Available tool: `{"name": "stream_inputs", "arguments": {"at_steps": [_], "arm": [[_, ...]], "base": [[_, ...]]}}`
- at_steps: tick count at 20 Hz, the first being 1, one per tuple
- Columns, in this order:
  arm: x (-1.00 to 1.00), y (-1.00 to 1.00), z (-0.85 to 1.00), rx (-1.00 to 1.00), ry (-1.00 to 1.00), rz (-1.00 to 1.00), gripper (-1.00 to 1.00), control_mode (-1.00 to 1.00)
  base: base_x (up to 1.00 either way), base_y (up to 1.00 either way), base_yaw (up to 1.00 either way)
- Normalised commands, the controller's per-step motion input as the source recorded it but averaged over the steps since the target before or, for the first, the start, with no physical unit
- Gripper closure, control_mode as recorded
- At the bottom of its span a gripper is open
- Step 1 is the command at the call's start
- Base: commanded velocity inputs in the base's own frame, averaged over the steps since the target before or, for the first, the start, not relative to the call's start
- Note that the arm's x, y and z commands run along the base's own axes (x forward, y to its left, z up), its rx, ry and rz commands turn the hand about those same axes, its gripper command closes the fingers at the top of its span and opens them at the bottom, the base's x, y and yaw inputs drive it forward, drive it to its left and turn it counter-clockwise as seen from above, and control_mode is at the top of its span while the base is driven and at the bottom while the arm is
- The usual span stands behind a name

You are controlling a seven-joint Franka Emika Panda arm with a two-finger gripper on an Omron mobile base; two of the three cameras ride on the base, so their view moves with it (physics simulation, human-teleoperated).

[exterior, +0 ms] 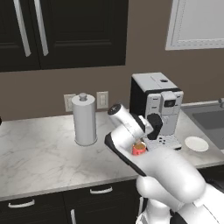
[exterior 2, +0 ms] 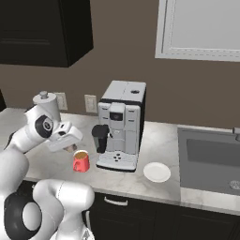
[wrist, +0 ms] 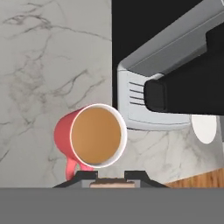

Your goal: Take a sugar cube from the saucer and place it inside the coffee. Then, grab milk from the fridge and place it next to the coffee on the counter to sweeten the coffee.

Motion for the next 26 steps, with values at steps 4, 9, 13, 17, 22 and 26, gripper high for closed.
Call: {"name": "stream_inputs", "arguments": {"at_steps": [4,9,13,17,22,26], "arm": [[0.10,0.00,-0.20,0.00,0.00,0.00,1.00,-1.00],[0.17,0.00,-0.17,0.00,0.00,0.00,1.00,-1.00],[0.15,-0.06,-0.15,0.00,0.00,0.00,1.00,-1.00],[0.11,-0.12,-0.10,0.00,0.00,0.00,1.00,-1.00],[0.13,-0.09,-0.09,0.00,0.00,0.00,1.00,-1.00],[0.18,0.00,-0.14,0.00,0.00,0.00,1.00,-1.00]], "base": [[0.00,0.00,0.00],[0.00,0.00,0.00],[0.00,0.00,0.00],[0.00,0.00,0.00],[0.00,0.00,0.00],[0.00,0.00,0.00]]}}
